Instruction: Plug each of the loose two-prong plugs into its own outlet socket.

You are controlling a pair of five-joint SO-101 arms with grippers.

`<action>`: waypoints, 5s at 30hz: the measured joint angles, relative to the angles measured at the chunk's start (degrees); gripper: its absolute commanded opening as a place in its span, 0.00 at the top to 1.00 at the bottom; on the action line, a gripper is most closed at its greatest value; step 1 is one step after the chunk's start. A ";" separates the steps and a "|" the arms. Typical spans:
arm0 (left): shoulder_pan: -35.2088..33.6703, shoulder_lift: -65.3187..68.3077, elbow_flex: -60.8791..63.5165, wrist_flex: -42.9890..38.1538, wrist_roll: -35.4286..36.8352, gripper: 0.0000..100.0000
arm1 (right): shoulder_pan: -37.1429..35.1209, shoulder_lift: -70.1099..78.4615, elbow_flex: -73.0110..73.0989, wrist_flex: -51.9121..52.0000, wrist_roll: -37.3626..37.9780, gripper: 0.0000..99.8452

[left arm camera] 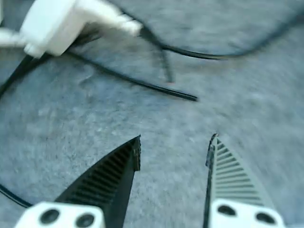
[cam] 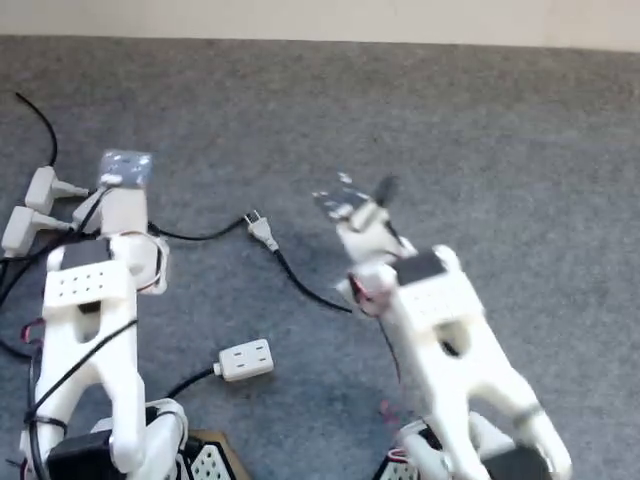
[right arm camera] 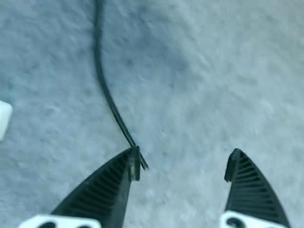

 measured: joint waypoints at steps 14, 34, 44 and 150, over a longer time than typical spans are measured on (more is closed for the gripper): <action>-2.02 0.00 5.54 -7.21 2.81 0.77 | -4.31 31.74 -27.52 -5.19 3.78 0.73; -1.41 0.00 6.95 -8.70 1.32 0.77 | -13.01 43.78 -26.90 -19.34 2.11 0.76; -1.41 0.00 7.56 -8.79 1.32 0.77 | -13.01 46.42 -27.43 -20.04 0.97 0.99; -5.80 -0.09 16.09 -16.79 -4.31 0.70 | -9.67 18.99 4.48 -12.57 -1.41 0.79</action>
